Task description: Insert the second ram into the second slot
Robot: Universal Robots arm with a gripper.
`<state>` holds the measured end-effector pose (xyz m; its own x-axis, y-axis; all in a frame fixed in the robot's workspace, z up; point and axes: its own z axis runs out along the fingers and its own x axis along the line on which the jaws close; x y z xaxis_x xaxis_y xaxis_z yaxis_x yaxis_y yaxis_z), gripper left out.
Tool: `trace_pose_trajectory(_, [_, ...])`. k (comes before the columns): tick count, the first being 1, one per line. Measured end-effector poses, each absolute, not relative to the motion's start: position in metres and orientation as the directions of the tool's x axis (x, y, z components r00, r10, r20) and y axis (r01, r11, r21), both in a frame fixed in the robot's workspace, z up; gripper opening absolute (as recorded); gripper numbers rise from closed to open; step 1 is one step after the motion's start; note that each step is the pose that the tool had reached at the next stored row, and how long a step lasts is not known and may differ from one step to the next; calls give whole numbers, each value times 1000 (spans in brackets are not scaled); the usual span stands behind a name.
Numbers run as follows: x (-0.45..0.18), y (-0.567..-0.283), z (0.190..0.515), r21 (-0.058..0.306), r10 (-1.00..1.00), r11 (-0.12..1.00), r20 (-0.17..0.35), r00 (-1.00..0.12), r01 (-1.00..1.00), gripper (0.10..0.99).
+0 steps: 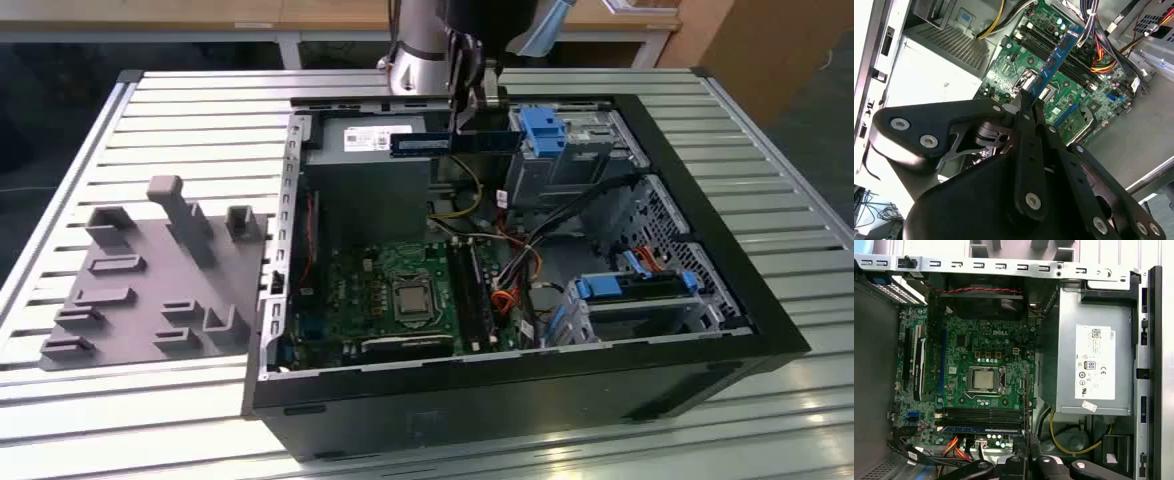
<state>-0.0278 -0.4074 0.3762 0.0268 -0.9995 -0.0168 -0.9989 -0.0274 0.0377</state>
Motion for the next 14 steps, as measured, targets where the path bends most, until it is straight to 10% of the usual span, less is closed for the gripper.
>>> trace_pose_trajectory(14, [-28,-411,376,38,-1000,-27,-10,27,-999,137])
